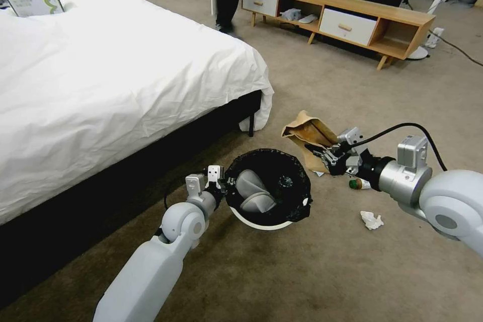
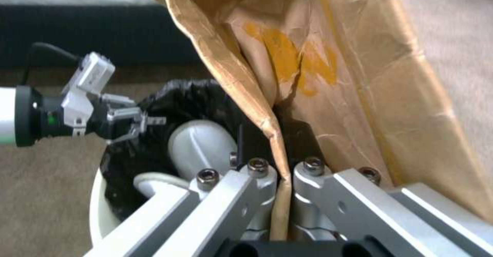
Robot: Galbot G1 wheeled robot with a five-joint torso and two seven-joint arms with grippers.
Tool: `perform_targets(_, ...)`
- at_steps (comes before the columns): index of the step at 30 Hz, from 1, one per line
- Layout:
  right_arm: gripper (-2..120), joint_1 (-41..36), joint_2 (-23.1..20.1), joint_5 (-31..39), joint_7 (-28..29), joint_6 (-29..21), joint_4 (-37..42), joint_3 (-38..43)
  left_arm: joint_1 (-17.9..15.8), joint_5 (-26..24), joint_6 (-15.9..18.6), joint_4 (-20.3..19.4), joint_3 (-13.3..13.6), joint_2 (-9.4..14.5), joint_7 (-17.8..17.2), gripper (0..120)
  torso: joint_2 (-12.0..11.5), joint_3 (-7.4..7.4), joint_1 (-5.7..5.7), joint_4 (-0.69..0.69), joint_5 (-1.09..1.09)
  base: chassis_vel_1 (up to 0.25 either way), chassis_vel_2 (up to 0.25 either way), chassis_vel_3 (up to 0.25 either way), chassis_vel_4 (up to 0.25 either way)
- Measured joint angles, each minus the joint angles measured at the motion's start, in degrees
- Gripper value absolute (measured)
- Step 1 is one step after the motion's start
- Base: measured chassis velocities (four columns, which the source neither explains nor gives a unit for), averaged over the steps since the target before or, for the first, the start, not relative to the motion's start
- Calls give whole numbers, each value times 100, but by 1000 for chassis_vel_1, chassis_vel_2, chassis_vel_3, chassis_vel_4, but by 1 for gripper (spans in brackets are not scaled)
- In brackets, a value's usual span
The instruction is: Pick up the trash bin and place the garbage on the floor into it.
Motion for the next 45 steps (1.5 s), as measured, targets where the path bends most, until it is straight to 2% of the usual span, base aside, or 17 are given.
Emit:
perform_targets(3, 0, 7, 0, 46, 21, -94, 26, 17, -4, 0, -2, 7, 5, -8, -5, 2, 0, 0, 0, 1, 0, 0, 0, 0, 0)
perform_targets(6, 0, 56, 37, 383, 157, -668, 200, 130, -36, 0, -13, 54, 73, -68, -43, 2, 0, 0, 0, 1, 0, 0, 0, 0, 0)
perform_targets(11, 0, 58, 36, 751, 425, -1016, 348, 237, -78, -6, -17, 91, 140, -114, -82, 2, 0, 0, 0, 0, 0, 0, 0, 0, 0)
perform_targets(19, 0, 23, 30, 693, 459, -1023, 358, 236, -92, -49, -8, 95, 191, -139, -157, 2, 0, 0, 0, 1, 0, 0, 0, 0, 0)
perform_targets(24, 0, 13, 48, 651, 430, -998, 388, 174, -214, -89, 17, 263, 360, -311, -266, 2, 0, 0, 0, 1, 0, 0, 0, 0, 0)
perform_targets(30, 0, -6, 16, 626, 373, -986, 411, 174, -304, -86, 19, 416, 434, -509, -295, 2, 0, 0, 0, 0, 0, 0, 0, 0, 0)
perform_targets(45, 0, -9, 44, 457, 225, -971, 370, 91, -557, -69, -17, 762, 629, -712, -323, 2, 0, 0, 0, 1, 0, 0, 0, 0, 0)
